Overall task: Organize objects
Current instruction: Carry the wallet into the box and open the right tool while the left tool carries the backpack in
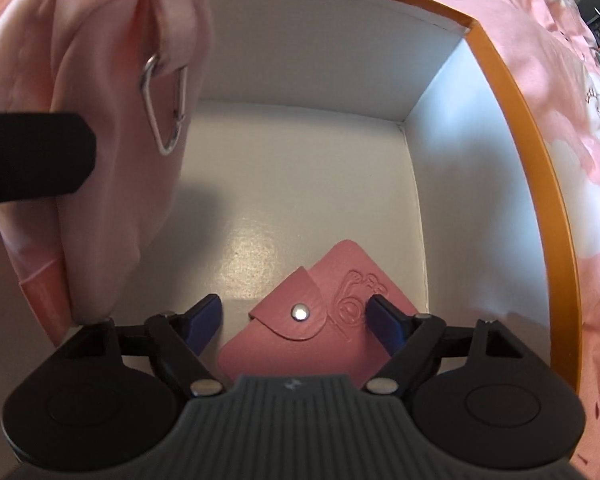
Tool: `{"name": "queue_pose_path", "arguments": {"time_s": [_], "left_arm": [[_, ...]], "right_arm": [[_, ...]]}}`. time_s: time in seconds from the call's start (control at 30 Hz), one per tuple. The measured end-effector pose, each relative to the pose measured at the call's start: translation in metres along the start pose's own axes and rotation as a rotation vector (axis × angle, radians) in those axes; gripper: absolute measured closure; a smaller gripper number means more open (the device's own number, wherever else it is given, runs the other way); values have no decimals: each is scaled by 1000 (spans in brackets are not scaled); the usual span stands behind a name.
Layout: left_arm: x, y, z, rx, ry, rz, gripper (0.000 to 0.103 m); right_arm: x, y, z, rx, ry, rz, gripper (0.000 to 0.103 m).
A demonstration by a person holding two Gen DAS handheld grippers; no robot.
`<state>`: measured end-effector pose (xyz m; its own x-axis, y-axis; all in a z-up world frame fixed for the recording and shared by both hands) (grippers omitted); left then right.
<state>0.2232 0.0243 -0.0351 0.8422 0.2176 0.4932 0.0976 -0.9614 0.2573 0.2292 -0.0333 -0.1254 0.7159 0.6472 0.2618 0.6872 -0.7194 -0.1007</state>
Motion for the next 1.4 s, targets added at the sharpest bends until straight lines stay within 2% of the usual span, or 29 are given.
{"name": "queue_pose_path", "arguments": {"time_s": [0.07,0.13,0.27,0.43,0.57,0.63,0.7,0.77,0.87,0.93,1.0,1.1,1.2,1.4], "left_arm": [[-1,-1,-1,-11,2,-4,75],[-2,-1,-3,-22,5,-4,75],[-5,3,-4,-33,3,4,75],[-13,14,-4,-53,-20,27,75],[-23,25,0,-78,-71,32,75],[-29,32,4,-71,-98,42,75],[-33,41,3,-10,-75,84,75],[-34,45,2,6,-74,94,75],[-39,54,1,-67,-131,83,75],[-45,65,0,-62,-128,122,75],[-52,72,6,-48,-163,137,75],[-59,75,15,-80,-217,113,75],[-61,81,18,-96,-228,99,75],[-67,86,25,-180,-282,33,75]], "right_arm": [[-2,2,-3,-27,0,-19,38],[-4,7,-9,1,-4,-11,42],[-11,13,-24,47,-3,-9,60],[-27,27,-49,144,20,31,61],[-42,43,-71,255,40,59,61],[-51,50,-79,283,34,45,61],[-57,54,-86,291,37,17,61],[-62,61,-91,292,37,-13,61],[-63,72,-106,319,38,-42,61],[-67,76,-112,337,47,-61,61],[-81,63,-119,337,59,-87,61],[-79,59,-121,331,67,-132,61],[-73,52,-115,335,48,-172,61],[-76,57,-114,338,1,-241,60]]}}
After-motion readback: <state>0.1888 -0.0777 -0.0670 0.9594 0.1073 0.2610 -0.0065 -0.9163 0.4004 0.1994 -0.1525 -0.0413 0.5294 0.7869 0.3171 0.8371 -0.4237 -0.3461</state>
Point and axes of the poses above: each gripper's, at about its wrist camera, not at the fingertips, and z roughly the way its jaws point, y to its right, x to its top, the point moved 4 cm from there along z, roughly the way its jaws point, and after that the axes turned 15 degrees about x, right-handed, at the moved point
